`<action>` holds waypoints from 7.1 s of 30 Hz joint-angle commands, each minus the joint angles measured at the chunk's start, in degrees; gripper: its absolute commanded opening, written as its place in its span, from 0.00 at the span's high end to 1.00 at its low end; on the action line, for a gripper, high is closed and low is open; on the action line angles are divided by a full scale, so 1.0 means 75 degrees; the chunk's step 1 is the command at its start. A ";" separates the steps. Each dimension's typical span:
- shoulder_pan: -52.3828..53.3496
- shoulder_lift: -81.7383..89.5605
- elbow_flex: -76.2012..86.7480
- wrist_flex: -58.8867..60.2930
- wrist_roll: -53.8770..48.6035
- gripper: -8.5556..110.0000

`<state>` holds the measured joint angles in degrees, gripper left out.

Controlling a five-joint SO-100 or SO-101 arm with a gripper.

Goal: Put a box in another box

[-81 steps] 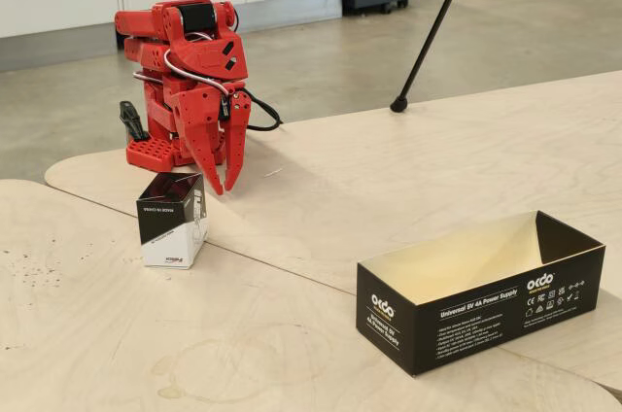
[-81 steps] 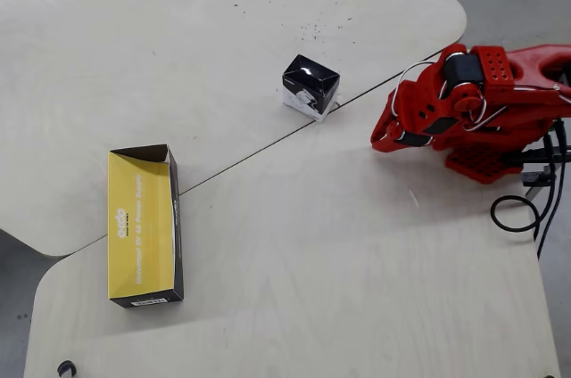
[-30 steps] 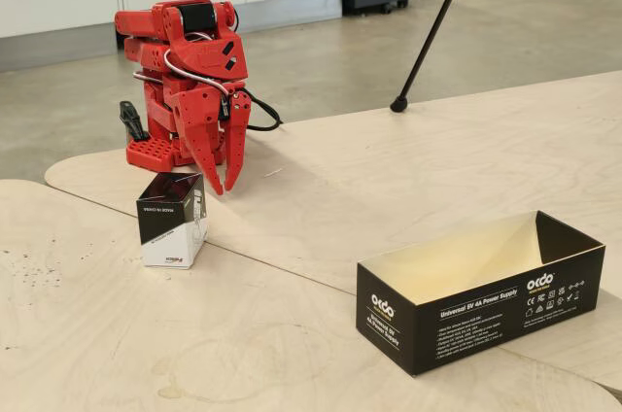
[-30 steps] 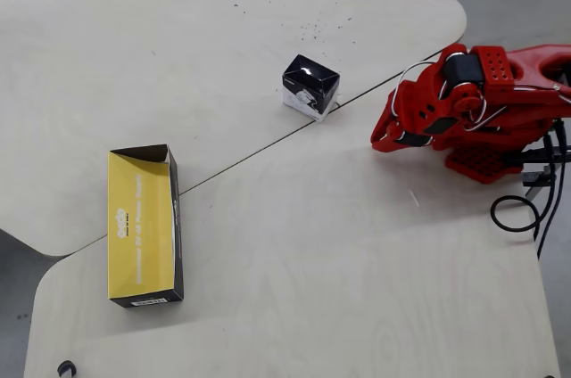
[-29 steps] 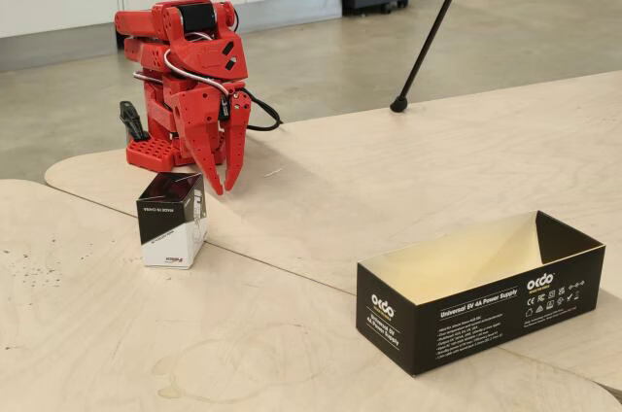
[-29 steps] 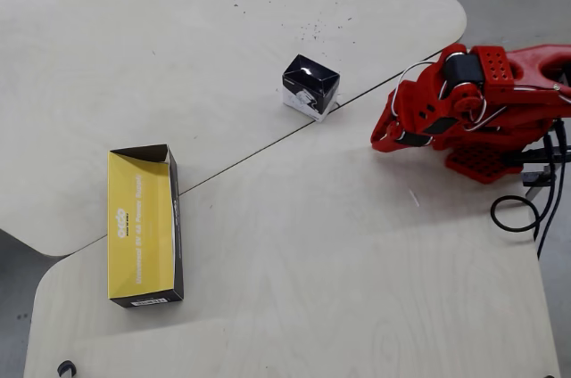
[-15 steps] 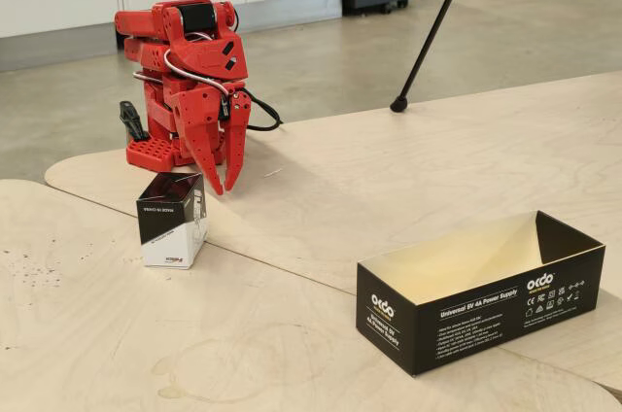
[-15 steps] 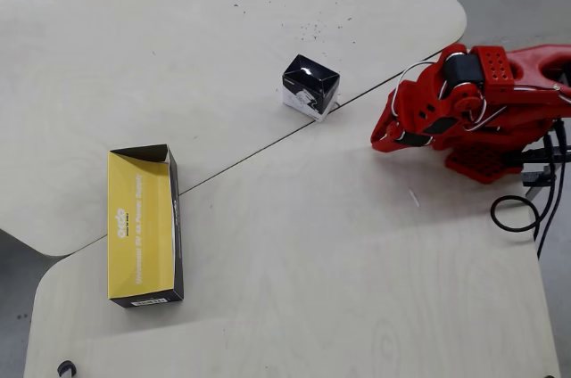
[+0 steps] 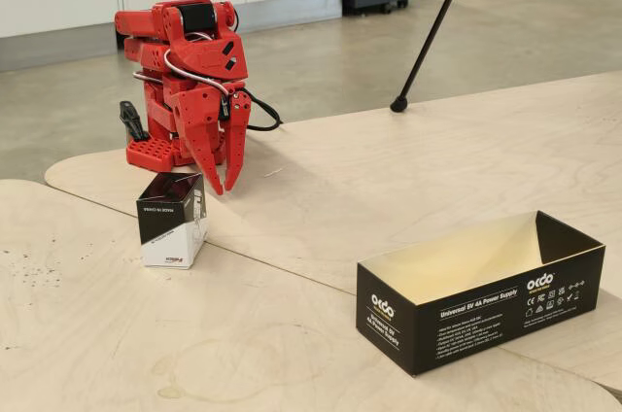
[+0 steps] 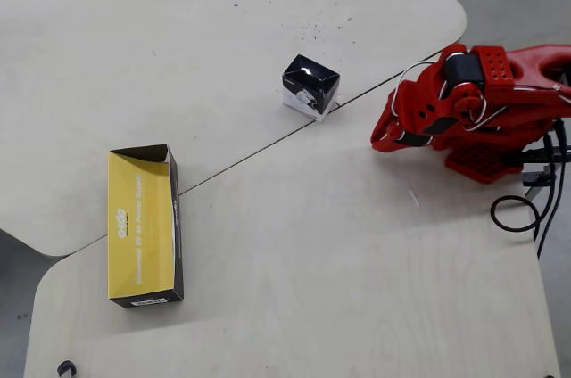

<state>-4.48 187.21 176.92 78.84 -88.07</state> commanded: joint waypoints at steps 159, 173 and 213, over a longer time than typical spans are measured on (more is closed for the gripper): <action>-0.1676 -1.6359 -1.6687 -0.4090 1.0500 0.79; -0.1348 -1.5902 -1.4484 -0.5660 0.9738 0.79; -0.1125 -0.8191 -0.8086 -0.2168 0.3188 0.68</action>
<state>-15.21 111.88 107.05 60.73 -57.30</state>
